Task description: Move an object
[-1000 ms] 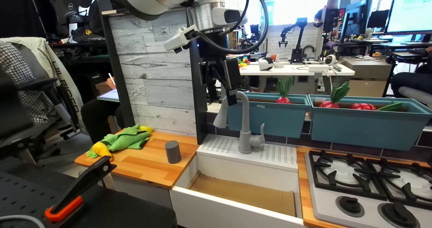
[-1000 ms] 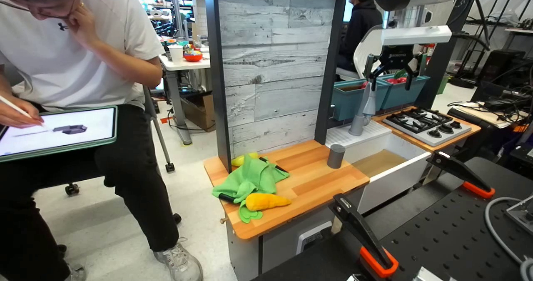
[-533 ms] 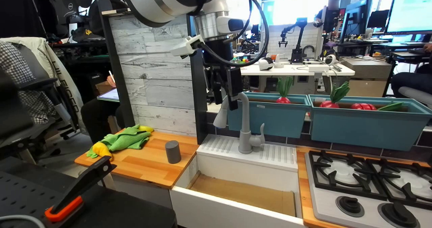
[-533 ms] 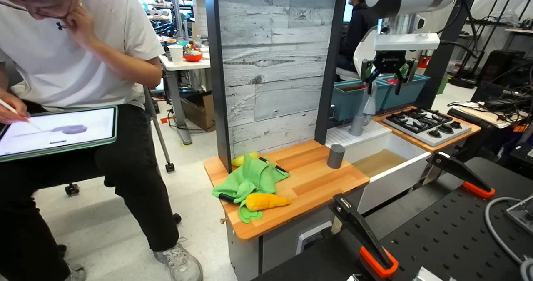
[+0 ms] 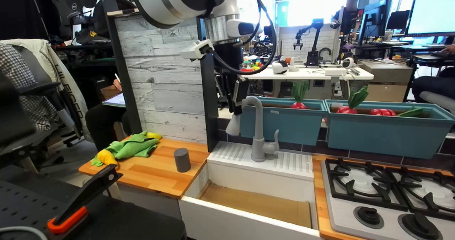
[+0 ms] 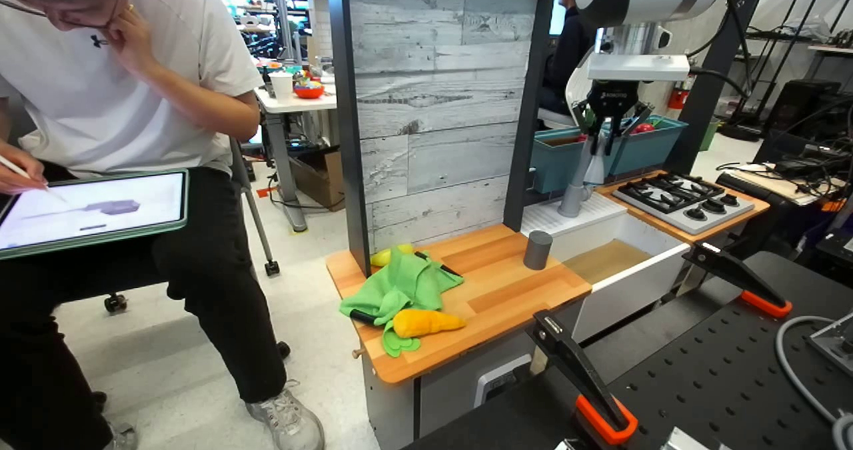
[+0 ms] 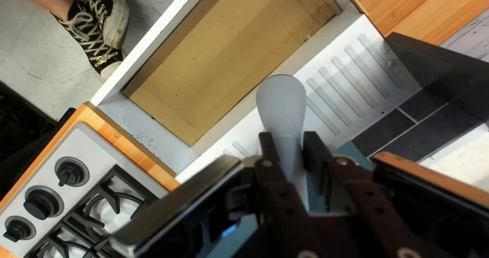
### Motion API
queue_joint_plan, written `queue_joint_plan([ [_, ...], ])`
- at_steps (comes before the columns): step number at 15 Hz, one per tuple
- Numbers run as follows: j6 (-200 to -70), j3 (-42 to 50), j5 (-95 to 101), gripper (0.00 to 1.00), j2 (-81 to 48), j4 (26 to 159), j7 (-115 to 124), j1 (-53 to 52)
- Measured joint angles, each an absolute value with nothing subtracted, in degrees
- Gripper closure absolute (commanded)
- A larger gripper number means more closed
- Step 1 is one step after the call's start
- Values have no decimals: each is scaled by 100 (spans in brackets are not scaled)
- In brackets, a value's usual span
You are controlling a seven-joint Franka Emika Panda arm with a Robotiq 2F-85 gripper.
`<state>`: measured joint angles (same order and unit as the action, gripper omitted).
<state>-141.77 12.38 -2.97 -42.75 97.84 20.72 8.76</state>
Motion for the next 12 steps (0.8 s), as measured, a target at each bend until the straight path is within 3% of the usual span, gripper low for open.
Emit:
queue_joint_plan([
  [12,-14132,908,-929,94,-4308,9654,1923,1219],
])
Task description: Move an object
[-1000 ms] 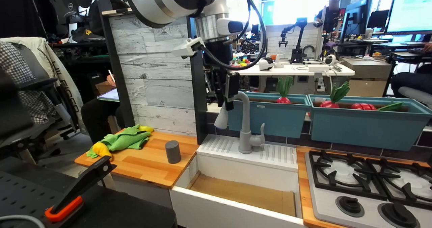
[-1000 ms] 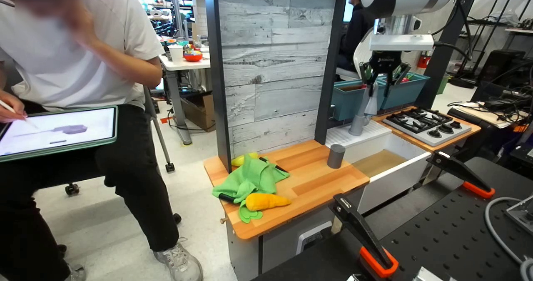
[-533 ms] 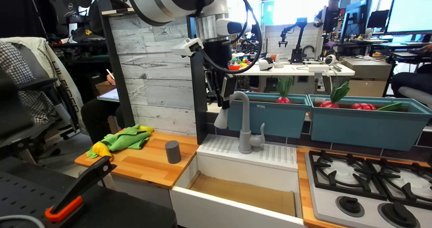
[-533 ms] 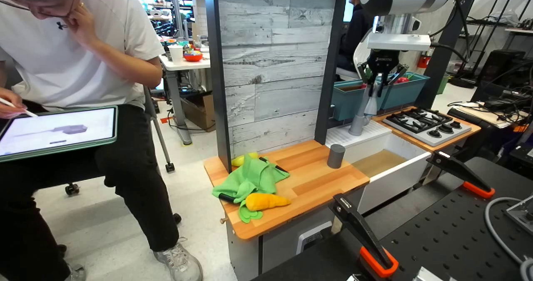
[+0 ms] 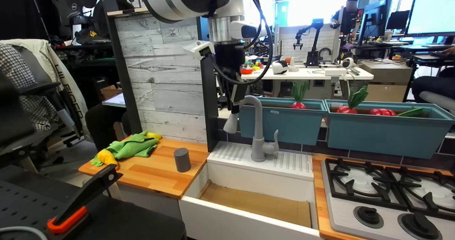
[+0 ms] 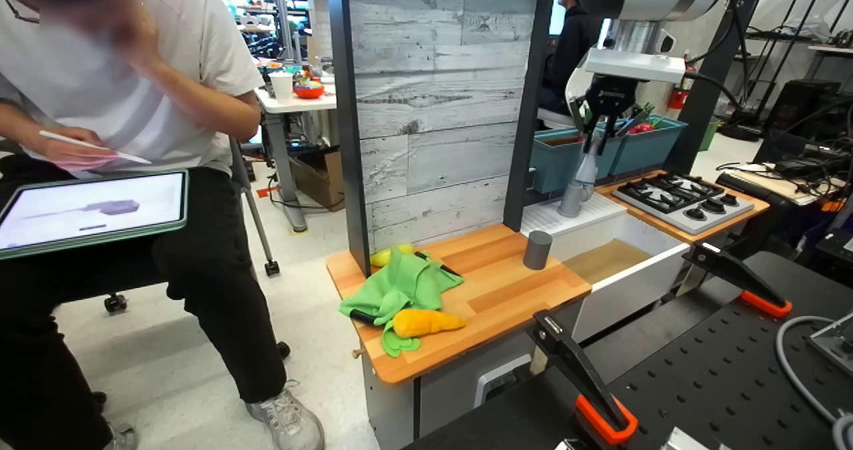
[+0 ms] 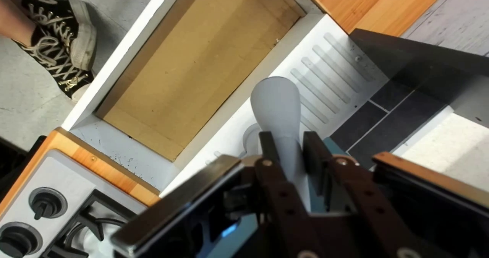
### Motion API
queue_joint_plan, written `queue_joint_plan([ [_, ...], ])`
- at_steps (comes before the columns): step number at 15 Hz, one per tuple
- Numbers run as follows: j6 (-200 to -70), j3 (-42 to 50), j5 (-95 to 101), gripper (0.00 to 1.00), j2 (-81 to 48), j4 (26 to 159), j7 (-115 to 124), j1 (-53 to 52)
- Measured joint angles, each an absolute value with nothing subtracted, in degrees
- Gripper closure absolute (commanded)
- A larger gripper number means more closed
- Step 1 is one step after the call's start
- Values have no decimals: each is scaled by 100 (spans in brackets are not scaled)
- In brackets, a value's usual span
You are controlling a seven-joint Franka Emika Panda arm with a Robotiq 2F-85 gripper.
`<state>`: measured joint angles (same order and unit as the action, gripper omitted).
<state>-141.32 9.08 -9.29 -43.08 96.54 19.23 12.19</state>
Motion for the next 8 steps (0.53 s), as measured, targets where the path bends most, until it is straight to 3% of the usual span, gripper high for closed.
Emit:
queue_joint_plan([
  [8,-13575,870,-952,94,-4538,9125,1941,1242],
])
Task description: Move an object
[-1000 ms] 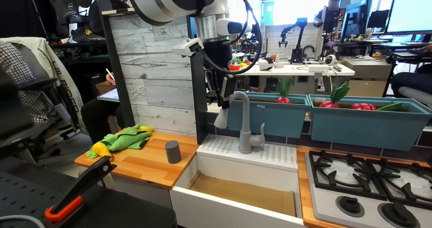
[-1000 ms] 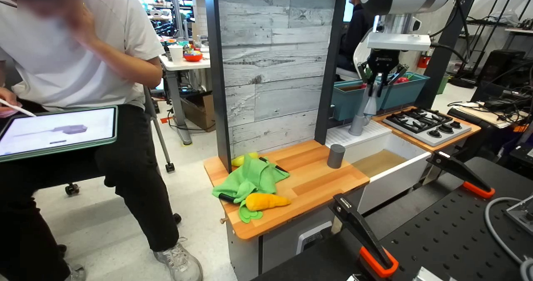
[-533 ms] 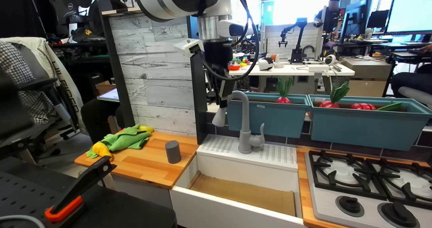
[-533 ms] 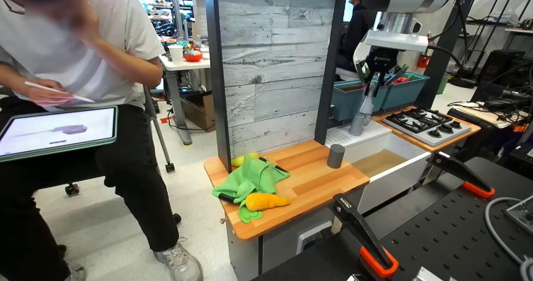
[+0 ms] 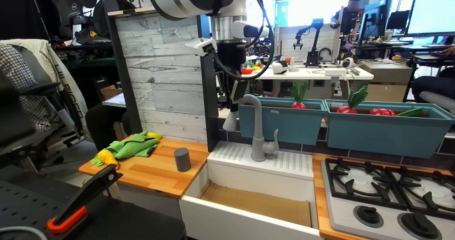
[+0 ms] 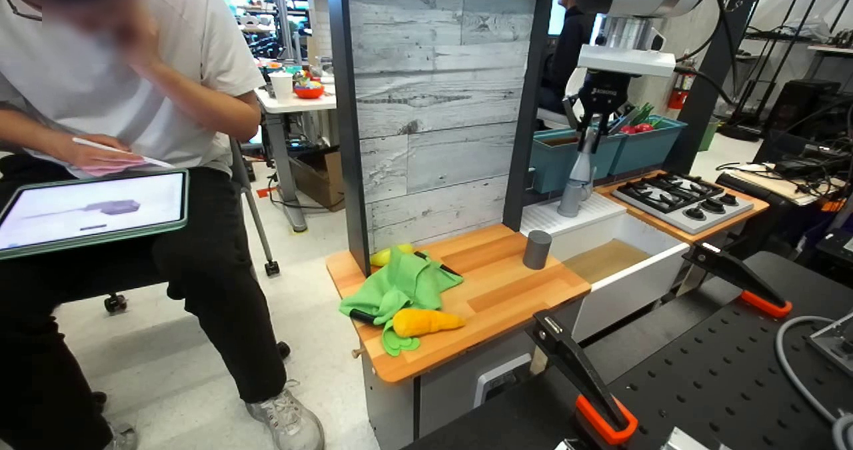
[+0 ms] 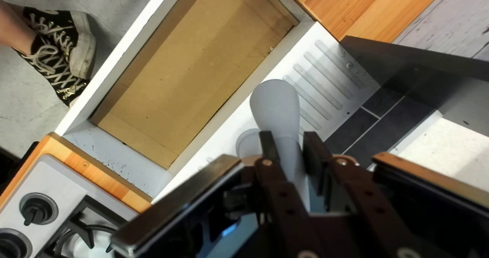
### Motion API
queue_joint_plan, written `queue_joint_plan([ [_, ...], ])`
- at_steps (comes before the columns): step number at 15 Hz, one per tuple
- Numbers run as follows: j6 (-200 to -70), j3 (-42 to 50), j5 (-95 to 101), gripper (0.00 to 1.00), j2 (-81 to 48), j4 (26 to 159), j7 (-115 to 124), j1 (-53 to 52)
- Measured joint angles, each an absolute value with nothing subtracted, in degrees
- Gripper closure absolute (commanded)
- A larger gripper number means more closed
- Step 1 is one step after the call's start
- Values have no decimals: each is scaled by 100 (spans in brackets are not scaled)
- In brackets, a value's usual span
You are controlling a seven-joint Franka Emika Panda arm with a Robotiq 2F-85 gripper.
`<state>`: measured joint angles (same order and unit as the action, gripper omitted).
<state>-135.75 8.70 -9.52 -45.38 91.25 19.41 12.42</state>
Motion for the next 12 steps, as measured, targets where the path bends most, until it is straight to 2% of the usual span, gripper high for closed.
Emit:
queue_joint_plan([
  [12,-13388,863,-952,94,-4640,8910,1989,1245],
])
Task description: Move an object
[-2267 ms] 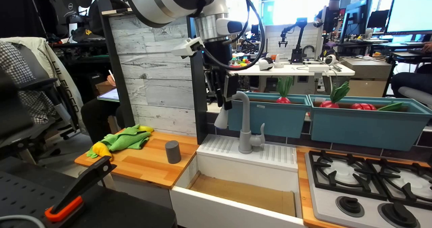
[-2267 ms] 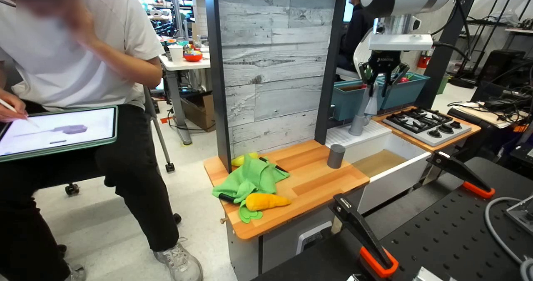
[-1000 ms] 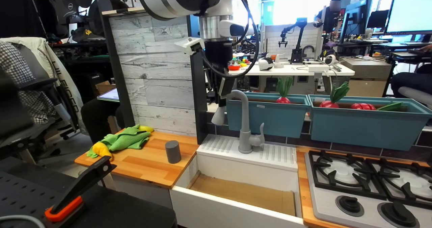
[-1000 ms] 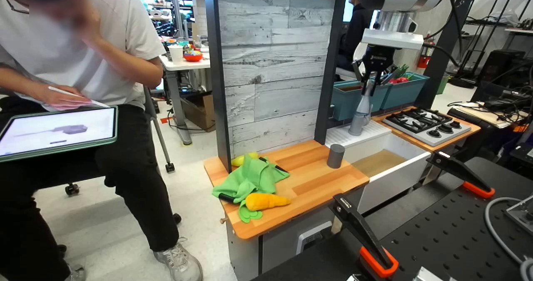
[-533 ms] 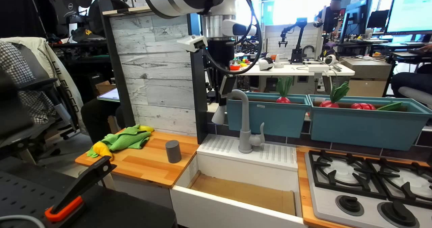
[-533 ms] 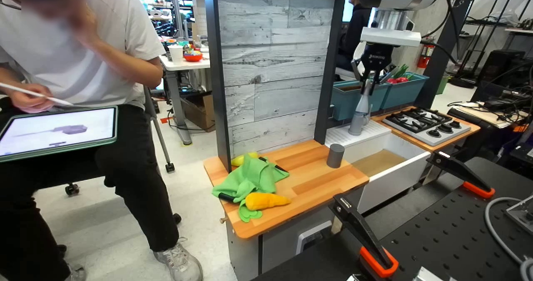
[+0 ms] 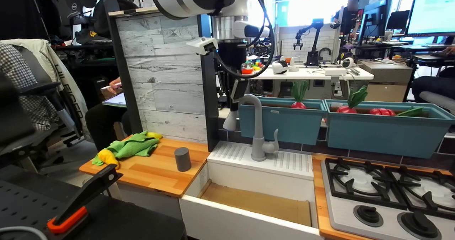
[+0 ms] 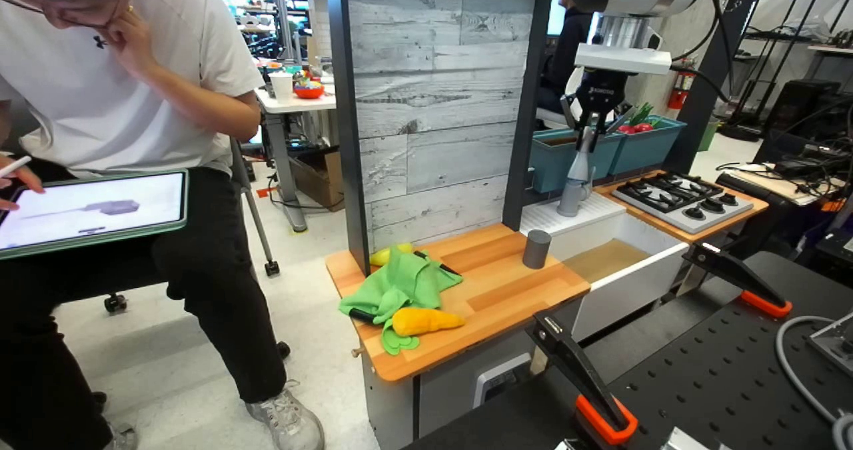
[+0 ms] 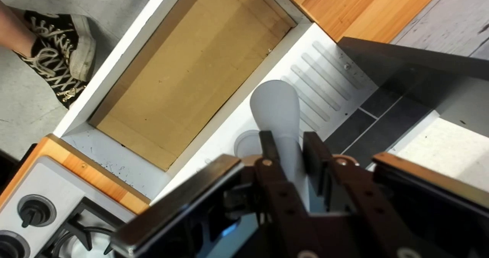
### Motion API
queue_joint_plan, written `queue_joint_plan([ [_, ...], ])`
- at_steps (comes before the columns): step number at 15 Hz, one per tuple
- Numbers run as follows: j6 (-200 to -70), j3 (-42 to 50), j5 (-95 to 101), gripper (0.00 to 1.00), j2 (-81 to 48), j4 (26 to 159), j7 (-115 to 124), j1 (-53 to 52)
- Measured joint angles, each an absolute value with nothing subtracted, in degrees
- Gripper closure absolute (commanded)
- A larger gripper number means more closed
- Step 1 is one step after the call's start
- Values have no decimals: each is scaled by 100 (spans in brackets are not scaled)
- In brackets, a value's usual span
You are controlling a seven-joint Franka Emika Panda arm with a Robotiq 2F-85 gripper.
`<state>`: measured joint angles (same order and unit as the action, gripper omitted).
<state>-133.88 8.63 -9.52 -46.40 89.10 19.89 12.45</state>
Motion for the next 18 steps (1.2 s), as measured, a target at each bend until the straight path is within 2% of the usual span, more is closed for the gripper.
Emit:
queue_joint_plan([
  [7,-13442,846,-952,94,-4641,8923,1989,1246],
  [8,-13473,834,-952,83,-4640,8934,1986,1246],
  [9,-13493,829,-952,52,-4638,8944,1985,1246],
  [10,-13501,826,-952,51,-4634,8952,1984,1246],
  [11,-13545,815,-961,45,-4637,8956,1963,1248],
  [17,-14759,446,-1292,0,-5252,8795,1632,1269],
  [18,-14836,412,-1305,0,-5323,8769,1599,1284],
])
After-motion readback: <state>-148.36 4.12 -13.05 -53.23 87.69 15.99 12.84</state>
